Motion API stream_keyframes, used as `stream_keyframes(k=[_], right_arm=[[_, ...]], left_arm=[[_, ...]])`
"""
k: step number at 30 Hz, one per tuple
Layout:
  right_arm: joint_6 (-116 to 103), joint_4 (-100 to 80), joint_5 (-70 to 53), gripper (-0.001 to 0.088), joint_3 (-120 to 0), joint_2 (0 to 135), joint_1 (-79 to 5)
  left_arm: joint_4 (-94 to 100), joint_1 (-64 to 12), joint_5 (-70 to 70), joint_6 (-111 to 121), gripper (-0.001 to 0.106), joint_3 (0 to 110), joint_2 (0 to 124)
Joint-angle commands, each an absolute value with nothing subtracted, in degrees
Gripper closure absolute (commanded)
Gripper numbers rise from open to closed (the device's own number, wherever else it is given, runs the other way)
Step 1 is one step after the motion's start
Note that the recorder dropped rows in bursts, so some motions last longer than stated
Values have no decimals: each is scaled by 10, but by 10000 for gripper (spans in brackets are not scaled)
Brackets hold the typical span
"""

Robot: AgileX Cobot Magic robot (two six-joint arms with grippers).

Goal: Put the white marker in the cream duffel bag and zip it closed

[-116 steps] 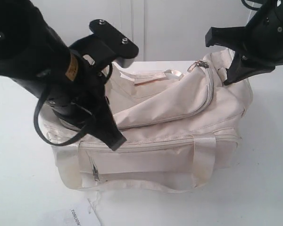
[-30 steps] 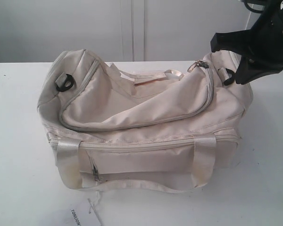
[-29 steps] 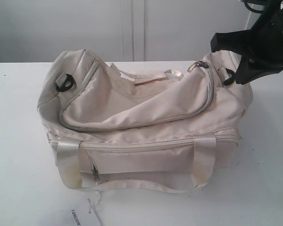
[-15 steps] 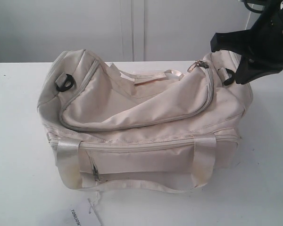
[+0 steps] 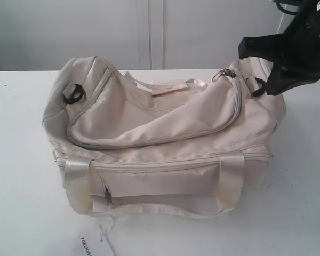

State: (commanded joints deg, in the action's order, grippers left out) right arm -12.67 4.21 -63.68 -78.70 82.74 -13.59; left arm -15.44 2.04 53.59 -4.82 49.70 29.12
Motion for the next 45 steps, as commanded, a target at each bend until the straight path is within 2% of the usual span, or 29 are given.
stream_keyframes(k=[6,13,25,28,33,38,45], right_arm=[[-127,42,-637,868,-787,827,-136],[-127,42,-637,868,-787,827,-136],[-127,42,-637,868,-787,827,-136],[-127,42,-637,868,-787,827,-136],[-127,42,-635,868,-787,827,-136],[-127,42,-631,868,-787,827,-136],[-127,42,-630,868,-787,827,-136]], left_arm=[[-125,19,535,-69,1053,497,290],[-108,20,524,-70,1053,487,233],[-68,20,439,-77,1053,293,38],[-57,20,378,-76,1053,245,0],[-57,20,286,-76,1053,180,0],[-57,5,279,-76,1053,132,0],[-57,-53,258,-76,1053,101,0]])
